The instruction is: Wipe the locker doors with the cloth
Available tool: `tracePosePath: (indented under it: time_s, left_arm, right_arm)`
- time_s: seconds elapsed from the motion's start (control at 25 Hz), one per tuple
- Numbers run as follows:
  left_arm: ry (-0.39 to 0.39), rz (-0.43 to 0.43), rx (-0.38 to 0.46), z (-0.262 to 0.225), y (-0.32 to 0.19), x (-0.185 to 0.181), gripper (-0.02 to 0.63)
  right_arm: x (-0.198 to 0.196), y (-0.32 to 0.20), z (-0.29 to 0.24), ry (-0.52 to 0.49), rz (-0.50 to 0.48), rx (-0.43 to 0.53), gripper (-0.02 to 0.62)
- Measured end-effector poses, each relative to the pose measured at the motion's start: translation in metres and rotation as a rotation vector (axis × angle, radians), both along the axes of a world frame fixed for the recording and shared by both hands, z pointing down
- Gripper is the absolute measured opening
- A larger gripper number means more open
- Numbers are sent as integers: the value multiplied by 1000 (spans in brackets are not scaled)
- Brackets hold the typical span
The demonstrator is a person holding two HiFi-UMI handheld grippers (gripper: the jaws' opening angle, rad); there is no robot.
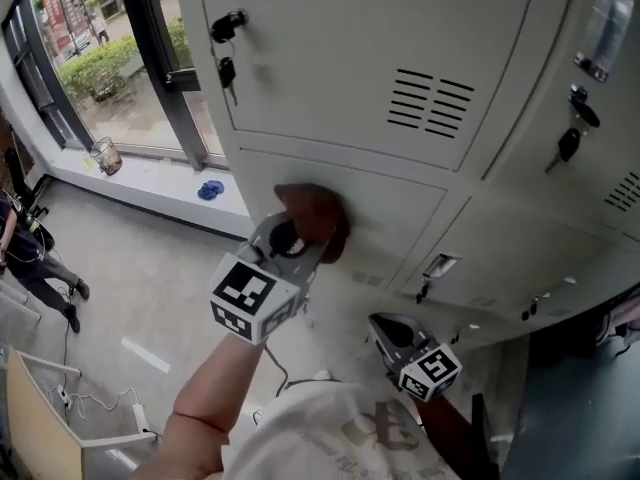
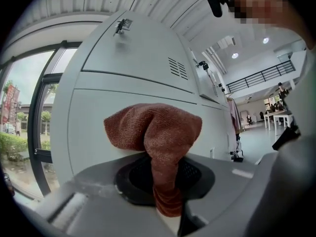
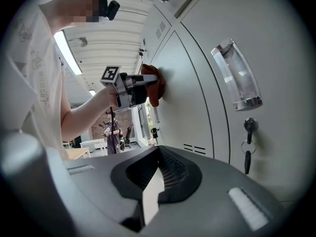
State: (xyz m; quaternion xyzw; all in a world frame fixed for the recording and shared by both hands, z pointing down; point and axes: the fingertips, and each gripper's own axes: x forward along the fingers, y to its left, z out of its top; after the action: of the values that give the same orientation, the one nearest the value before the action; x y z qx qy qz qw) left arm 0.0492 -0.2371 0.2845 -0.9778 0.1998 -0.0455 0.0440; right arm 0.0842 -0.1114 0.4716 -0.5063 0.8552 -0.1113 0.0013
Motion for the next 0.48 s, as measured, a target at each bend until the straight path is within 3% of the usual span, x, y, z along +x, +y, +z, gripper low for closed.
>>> tracePosePath:
  time_s: [0.32,0.48]
  left_arm:
    - [-1,17,34,-15,16,23,80]
    - [13,21,6,-4,23,39,80]
  right_arm:
    - [12,-12,-15,55,-62,23,8]
    - [25,7,-16,46,-69,-5,8]
